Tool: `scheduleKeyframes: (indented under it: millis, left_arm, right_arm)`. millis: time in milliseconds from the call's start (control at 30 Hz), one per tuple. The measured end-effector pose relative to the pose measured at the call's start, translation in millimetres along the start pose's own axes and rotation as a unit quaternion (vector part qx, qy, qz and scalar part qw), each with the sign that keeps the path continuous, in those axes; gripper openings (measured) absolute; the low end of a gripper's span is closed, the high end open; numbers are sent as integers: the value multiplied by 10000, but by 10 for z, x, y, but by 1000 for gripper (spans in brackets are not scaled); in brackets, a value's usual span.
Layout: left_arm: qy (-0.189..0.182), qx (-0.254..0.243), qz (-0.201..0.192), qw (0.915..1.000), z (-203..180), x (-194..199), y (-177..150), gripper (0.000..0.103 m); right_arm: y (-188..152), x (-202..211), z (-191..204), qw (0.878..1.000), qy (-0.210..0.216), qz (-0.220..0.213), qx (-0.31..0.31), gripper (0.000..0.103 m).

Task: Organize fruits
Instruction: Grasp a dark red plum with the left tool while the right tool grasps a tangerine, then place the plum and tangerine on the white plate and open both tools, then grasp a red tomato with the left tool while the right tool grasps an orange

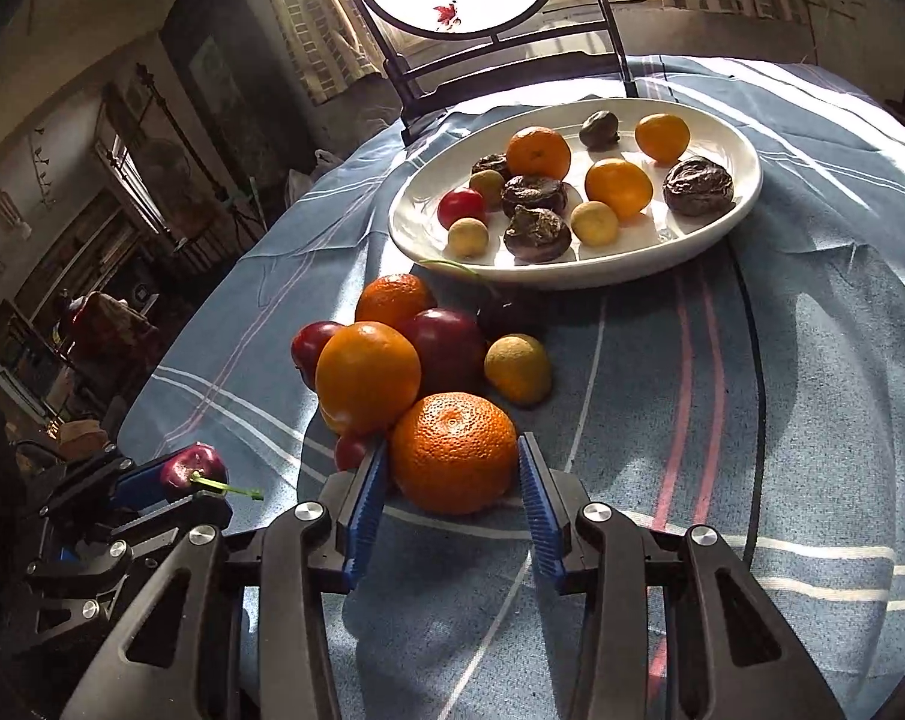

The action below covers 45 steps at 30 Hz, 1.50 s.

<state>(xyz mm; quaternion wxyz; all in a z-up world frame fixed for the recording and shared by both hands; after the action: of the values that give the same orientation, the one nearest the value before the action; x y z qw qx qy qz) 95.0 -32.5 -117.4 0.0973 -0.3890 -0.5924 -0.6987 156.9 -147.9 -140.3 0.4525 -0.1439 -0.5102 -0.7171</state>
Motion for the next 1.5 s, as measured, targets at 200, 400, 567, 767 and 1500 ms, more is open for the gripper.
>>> scheduleKeyframes:
  millis: [200,400,567,767,1500]
  left_arm:
    - [17,49,-198,9998,112,53,198,27]
    - [-94,202,-314,9993,327,-216,823,27]
    - [-32,291,-41,9996,439,-784,1228,27]
    - [35,547,362,9978,552,-1388,1398,27]
    - [114,-302,209,9993,-98,-340,243,55]
  right_arm:
    - [451,541,-231,9964,-51,-839,-116,42]
    - [1012,508,-531,9938,-228,-1026,-351,42]
    - [1359,103,-690,9938,-314,-883,-597,42]
    - [1635,-248,-692,9941,-295,-842,-621,44]
    - [299,880,-559,9925,-72,-1136,-456,46]
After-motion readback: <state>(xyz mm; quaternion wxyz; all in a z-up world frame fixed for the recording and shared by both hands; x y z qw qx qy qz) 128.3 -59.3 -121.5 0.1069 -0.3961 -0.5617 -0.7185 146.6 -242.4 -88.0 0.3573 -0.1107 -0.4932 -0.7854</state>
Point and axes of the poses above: each gripper's, at about its wrist camera, not at the fingertips, and x roughly against the way its jaws point, z to its left, y to its top, the point moved 7 cm from there along -x, roughly the way its jaws point, and after that the axes turned 6 degrees about -x, right-handed, at the moved point
